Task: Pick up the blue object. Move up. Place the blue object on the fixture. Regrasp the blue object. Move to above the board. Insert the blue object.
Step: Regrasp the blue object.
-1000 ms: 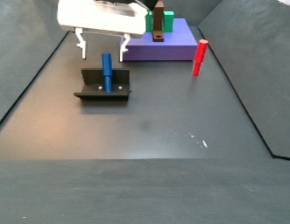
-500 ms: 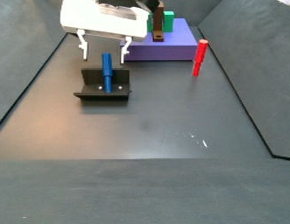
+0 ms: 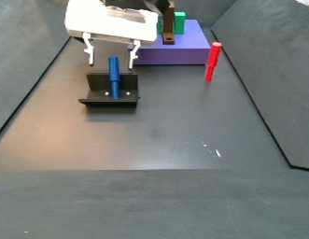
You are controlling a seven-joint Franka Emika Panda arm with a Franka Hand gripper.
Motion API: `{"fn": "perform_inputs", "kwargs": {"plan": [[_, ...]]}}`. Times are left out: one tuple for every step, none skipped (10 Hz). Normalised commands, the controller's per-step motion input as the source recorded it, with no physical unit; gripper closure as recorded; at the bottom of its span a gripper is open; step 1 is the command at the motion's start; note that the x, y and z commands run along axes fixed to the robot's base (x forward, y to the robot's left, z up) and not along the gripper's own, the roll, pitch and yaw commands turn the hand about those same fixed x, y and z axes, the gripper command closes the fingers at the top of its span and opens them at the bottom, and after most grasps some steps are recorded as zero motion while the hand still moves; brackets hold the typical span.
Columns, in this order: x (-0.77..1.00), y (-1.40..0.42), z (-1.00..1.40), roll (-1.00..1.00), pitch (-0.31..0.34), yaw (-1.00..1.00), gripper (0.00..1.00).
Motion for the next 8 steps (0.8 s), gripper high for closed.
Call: {"fn": "perform_inputs", "kwargs": {"plan": [[0.02,0.00,-0.06,0.00,0.000,0.03,0.00],[0.05,-0.02,-0.12,0.00,0.000,0.00,0.00],[0.03,0.00,-0.13,0.00,0.000,0.00,0.00],[0.04,0.00,-0.11,0.00,0.000,0.00,0.00],[0.01,0.00,-0.09,0.00,0.000,0.01,0.00],[0.00,0.00,-0.05,0.00,0.000,0.02,0.00],[0.00,0.00,0.00,0.01,0.000,0.00,0.00],[0.00,0.00,0.00,0.02,0.000,0.00,0.00]]}}
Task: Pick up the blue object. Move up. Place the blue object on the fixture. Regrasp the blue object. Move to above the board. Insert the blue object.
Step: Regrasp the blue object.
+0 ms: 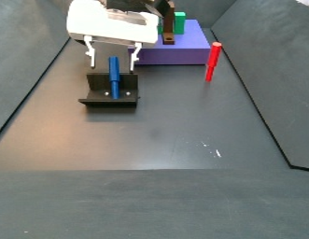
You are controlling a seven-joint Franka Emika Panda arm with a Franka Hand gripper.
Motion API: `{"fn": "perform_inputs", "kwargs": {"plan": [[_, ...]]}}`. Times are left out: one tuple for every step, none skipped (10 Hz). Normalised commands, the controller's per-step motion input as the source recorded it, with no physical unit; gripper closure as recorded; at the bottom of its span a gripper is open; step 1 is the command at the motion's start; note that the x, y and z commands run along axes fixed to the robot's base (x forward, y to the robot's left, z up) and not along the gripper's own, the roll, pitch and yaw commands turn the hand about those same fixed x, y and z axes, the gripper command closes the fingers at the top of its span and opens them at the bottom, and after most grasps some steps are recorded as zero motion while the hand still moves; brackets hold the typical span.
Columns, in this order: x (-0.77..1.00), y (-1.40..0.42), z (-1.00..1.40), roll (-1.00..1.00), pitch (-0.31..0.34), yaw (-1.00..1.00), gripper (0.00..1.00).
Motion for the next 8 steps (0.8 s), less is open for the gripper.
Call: {"fn": "perform_inputs", "kwargs": {"plan": [[0.00,0.00,0.00,0.00,0.000,0.00,0.00],[0.00,0.00,0.00,0.00,0.000,0.00,1.00],[0.00,0.00,0.00,0.00,0.000,0.00,1.00],[0.00,0.00,0.00,0.00,0.000,0.00,1.00],[0.00,0.00,0.00,0.00,0.000,0.00,1.00],[0.00,0.00,0.00,0.00,0.000,0.00,1.00],[0.00,0.00,0.00,0.00,0.000,0.00,1.00],[0.00,0.00,0.00,0.00,0.000,0.00,1.00]]}}
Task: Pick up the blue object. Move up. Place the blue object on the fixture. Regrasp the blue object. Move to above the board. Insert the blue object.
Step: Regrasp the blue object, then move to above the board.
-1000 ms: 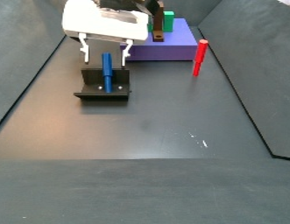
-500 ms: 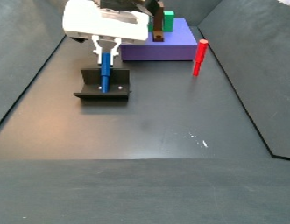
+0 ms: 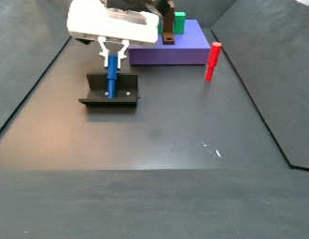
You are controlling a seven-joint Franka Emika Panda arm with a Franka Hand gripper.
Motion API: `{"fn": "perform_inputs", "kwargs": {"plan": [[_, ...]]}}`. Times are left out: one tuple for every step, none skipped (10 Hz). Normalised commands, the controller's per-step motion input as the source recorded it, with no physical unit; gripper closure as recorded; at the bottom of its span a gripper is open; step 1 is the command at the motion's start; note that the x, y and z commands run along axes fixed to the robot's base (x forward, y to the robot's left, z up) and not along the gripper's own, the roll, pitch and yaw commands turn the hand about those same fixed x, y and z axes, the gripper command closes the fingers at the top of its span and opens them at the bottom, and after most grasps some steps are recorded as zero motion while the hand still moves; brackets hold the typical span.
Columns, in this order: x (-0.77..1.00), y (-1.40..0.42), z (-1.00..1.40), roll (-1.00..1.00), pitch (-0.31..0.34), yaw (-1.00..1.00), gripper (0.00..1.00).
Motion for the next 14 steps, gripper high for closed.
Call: {"fn": "perform_inputs", "kwargs": {"plan": [[0.00,0.00,0.00,0.00,0.000,0.00,1.00],[0.00,0.00,0.00,0.00,0.000,0.00,1.00],[0.00,0.00,0.00,0.00,0.000,0.00,1.00],[0.00,0.00,0.00,0.00,0.000,0.00,1.00],[0.00,0.00,0.00,0.00,0.000,0.00,1.00],[0.00,0.00,0.00,0.00,0.000,0.00,1.00],[0.00,0.00,0.00,0.00,0.000,0.00,1.00],[0.00,0.00,0.00,0.00,0.000,0.00,1.00],[0.00,0.00,0.00,0.00,0.000,0.00,1.00],[0.00,0.00,1.40,0.00,0.000,0.00,1.00],[-0.02,-0.02,1.40,0.01,0.038,0.00,1.00],[-0.05,-0.01,1.40,-0.05,0.059,-0.01,1.00],[-0.03,0.00,1.40,-0.03,0.052,0.01,1.00],[-0.03,-0.01,1.40,-0.01,0.068,0.02,1.00]]}}
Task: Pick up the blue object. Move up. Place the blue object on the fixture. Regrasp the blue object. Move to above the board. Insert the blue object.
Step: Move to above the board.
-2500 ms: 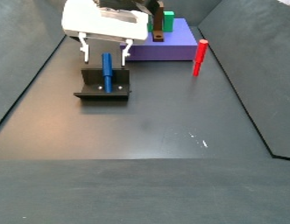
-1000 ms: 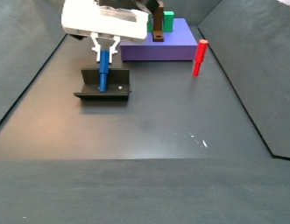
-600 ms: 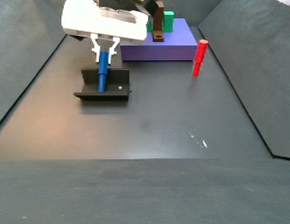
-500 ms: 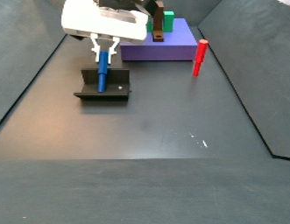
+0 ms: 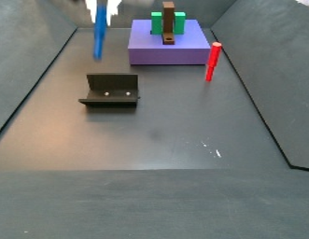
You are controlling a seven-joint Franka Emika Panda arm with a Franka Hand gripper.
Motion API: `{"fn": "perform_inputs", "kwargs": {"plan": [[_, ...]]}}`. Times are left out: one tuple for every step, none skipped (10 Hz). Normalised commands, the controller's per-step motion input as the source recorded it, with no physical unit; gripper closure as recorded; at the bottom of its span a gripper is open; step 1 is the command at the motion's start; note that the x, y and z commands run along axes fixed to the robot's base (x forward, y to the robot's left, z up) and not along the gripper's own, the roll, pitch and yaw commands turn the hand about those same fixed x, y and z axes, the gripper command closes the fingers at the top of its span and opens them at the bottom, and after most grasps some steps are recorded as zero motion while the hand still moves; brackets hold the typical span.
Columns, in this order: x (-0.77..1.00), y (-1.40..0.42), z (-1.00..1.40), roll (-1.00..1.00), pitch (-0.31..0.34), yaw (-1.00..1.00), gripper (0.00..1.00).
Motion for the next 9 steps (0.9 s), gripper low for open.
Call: {"fn": "perform_inputs", "kwargs": {"plan": [[-0.03,-0.03,1.40,0.01,0.068,0.02,1.00],[-0.02,-0.01,1.40,-0.01,0.063,0.03,1.00],[-0.01,-0.02,0.96,-0.02,0.058,0.03,1.00],[0.00,-0.02,0.66,-0.01,0.057,0.04,1.00],[0.03,-0.02,0.28,0.01,0.061,0.05,1.00],[0.04,-0.02,0.21,0.01,0.065,0.05,1.00],[-1.03,-1.40,0.30,-1.00,0.160,-0.29,1.00],[-1.08,-1.40,0.30,-1.00,0.151,-0.28,1.00],[-1.14,-1.40,0.31,-1.00,0.148,-0.27,1.00]]}}
